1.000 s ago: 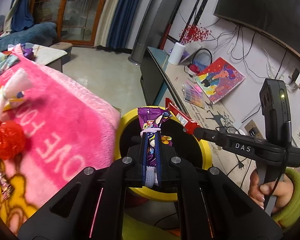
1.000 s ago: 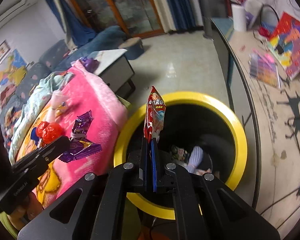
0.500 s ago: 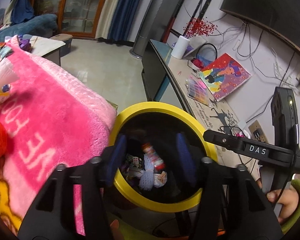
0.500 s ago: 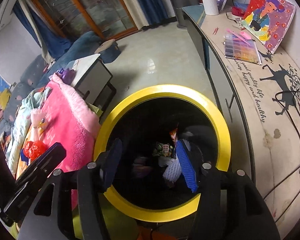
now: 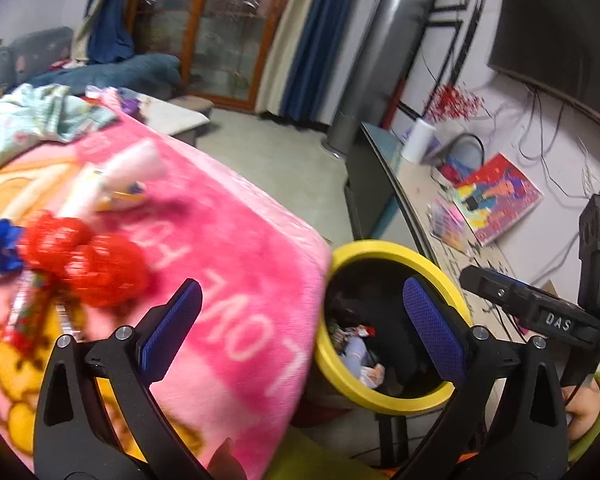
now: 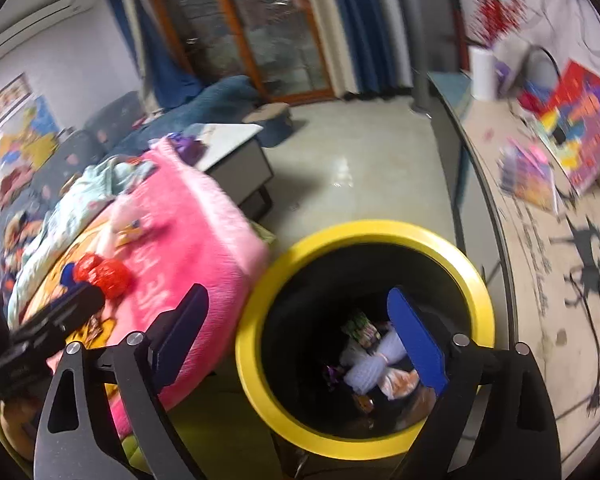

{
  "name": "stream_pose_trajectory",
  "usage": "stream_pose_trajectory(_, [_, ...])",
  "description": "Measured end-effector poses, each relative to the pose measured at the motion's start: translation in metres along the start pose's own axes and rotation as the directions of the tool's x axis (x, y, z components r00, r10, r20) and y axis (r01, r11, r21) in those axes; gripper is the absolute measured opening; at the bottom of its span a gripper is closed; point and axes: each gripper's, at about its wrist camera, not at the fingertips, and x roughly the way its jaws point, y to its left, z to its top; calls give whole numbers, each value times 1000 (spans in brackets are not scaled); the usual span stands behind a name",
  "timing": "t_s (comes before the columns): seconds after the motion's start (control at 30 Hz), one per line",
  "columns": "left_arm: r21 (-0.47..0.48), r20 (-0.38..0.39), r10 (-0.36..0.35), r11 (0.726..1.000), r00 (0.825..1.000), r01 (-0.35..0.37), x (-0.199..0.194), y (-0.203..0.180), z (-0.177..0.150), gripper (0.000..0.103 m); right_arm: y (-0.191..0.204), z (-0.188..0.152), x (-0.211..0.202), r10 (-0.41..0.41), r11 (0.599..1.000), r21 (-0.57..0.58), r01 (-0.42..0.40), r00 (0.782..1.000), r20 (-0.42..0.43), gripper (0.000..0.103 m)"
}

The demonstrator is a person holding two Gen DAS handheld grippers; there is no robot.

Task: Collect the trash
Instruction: 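Move both tools back from the bin to the trash pile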

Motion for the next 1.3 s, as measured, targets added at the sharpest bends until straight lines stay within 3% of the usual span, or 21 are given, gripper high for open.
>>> stream_pose_trajectory(0.4, [-52,116,97,994,989,-91,-55,39,3,92,67,2,-12,107,971,-219,-94,993,48,93])
stream_pose_trajectory(0.87, [-147,182,213,971,960,-187,-94,90,0,92,141,6,-4,222,924,-321,-209,975,4,95])
stream_pose_trajectory(1.3, [-248,210,301,937,930,-247,-119,139,-5,92,209,-14,7,307,850,-427,-309,949,-76,95])
